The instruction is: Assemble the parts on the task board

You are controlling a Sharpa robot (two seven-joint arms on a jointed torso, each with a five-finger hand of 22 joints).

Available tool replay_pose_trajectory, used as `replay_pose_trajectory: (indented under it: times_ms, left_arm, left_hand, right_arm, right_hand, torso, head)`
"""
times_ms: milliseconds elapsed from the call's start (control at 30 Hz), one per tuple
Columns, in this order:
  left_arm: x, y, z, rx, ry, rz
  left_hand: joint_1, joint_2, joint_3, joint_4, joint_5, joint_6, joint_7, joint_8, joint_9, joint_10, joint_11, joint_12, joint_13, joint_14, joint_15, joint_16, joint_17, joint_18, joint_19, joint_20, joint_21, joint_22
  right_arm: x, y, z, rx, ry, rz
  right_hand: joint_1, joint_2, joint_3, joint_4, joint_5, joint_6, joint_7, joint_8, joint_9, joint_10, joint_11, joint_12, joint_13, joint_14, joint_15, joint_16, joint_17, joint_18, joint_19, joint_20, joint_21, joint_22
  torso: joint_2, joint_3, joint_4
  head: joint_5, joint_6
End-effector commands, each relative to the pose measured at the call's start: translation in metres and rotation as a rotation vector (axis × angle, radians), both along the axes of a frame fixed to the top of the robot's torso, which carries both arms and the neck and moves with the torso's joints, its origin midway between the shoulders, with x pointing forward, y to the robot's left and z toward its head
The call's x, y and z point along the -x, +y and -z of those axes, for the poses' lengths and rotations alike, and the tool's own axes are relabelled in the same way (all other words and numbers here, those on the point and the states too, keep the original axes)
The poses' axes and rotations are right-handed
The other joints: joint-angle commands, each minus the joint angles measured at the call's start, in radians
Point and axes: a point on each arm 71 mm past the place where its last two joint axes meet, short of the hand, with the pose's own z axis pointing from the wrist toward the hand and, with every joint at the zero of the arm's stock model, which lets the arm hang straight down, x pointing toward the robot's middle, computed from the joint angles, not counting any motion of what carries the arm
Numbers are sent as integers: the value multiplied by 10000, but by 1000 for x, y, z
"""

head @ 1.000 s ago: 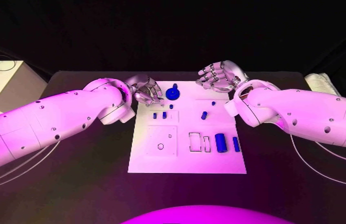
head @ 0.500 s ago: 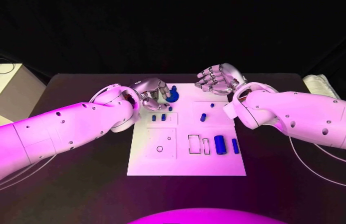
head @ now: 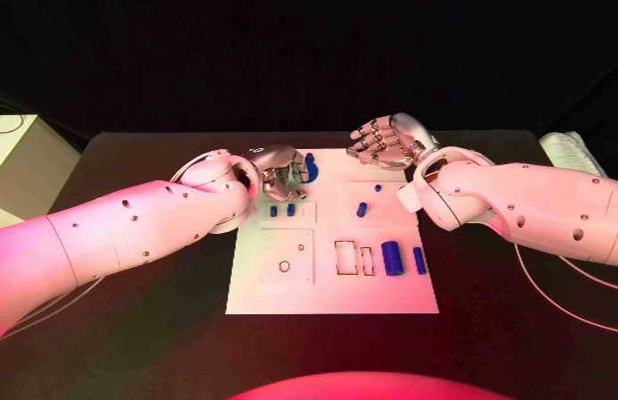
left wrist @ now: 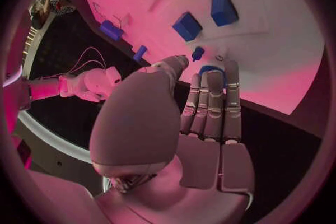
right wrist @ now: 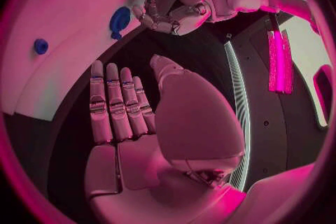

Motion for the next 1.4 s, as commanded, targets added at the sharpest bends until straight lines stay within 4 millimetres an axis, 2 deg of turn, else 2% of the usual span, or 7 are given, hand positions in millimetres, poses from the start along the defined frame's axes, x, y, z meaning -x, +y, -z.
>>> replay_pose_trajectory:
  times_ms: [33, 367, 700, 1400]
  left_arm:
    - [0, -5, 4, -540, 207, 262]
    - [-1, -9, 6, -663, 280, 335]
    - [-1, -10, 7, -783, 369, 328]
    - [-4, -12, 12, -920, 610, 242]
  left_hand:
    - [71, -54, 55, 2, 10, 93, -12, -67, -27, 64, 26, -46, -24, -60, -47, 47, -24, 123, 71, -6, 65, 22]
    - [141, -47, 253, -3, -13, 442, -31, -236, -250, 466, -61, -107, -209, 0, -114, 403, -155, 134, 86, -47, 274, 196]
    - [335, 79, 607, -233, -43, 1014, -102, -341, -415, 1043, -212, -205, -381, 655, -245, 1184, 518, 137, 122, -166, 716, 540]
    - [314, 110, 703, -333, -74, 1090, -82, -442, -481, 1110, -210, -306, -448, 792, -254, 1403, 647, 127, 80, -198, 916, 708]
  right_arm:
    - [1, 2, 0, 5, -12, -194]
    - [1, 3, 0, 3, -9, -201]
    - [1, 3, 0, 7, 18, -206]
    - [2, 4, 0, -2, 30, -237]
  right_hand:
    - [39, -39, 41, 1, 24, 0, 424, -69, -15, 38, 3, -64, -16, 58, -12, -69, -8, 130, 56, 3, 7, -8]
    - [39, -39, 41, 1, 24, 0, 424, -69, -15, 38, 3, -64, -16, 58, -12, -69, -8, 130, 56, 3, 7, -8]
    - [39, -42, 48, -4, 30, 3, 423, -71, -19, 42, 2, -71, -16, 65, -12, -77, -20, 130, 60, 3, 9, -28]
    - [39, -42, 48, -4, 30, 3, 423, -71, -19, 42, 2, -71, -16, 65, -12, -77, -20, 130, 60, 3, 9, -28]
  torso:
    - [-4, -6, 16]
    - [-9, -10, 6]
    - [-9, -9, 8]
    - [-2, -8, 10]
  head:
    - [-18, 2]
    - [-31, -23]
    - [-45, -43]
    - [-107, -91]
